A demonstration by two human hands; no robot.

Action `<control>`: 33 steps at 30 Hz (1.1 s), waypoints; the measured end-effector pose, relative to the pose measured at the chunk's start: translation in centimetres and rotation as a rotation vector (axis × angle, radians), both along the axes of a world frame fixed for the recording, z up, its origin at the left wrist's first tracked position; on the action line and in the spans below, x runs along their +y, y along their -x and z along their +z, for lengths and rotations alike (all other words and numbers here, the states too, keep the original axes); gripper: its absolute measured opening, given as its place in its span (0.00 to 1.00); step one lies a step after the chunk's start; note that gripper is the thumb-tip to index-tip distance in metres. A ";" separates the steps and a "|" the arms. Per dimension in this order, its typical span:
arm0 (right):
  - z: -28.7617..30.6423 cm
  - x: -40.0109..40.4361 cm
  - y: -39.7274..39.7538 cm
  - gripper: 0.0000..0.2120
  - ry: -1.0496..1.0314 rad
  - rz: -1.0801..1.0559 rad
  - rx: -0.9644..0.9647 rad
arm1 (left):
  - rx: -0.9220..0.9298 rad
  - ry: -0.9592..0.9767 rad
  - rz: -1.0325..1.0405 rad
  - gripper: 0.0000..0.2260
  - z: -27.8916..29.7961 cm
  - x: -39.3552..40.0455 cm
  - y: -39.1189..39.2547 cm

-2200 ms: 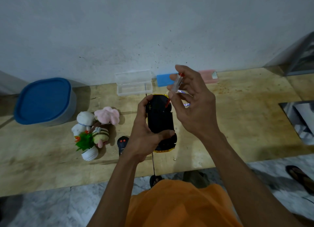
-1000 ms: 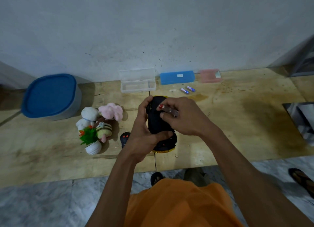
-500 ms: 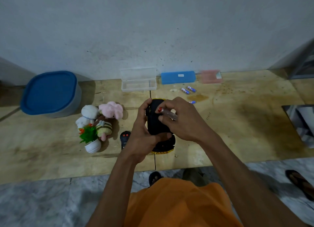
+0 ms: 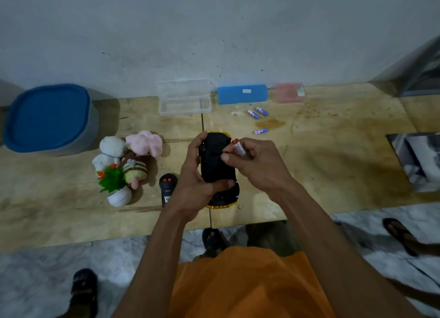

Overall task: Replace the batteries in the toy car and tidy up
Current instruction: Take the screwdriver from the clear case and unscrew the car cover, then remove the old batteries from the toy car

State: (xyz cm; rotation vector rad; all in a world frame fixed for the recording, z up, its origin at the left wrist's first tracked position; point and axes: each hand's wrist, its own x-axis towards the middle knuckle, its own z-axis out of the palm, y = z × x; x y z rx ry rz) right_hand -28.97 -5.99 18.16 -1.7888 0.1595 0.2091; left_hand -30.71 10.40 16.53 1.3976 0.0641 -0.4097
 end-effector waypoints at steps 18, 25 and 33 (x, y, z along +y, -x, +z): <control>-7.9 -10.7 -6.0 0.05 0.036 -0.326 0.167 | 0.218 -0.146 0.070 0.49 -5.5 -4.4 -4.7; -14.3 -12.2 -8.2 0.06 0.332 -0.143 0.257 | 0.225 -0.149 0.090 0.48 -5.5 -6.6 -6.6; -17.1 -12.0 -7.7 0.12 0.410 -0.075 0.278 | 0.247 -0.176 0.120 0.48 -5.9 -7.5 -6.6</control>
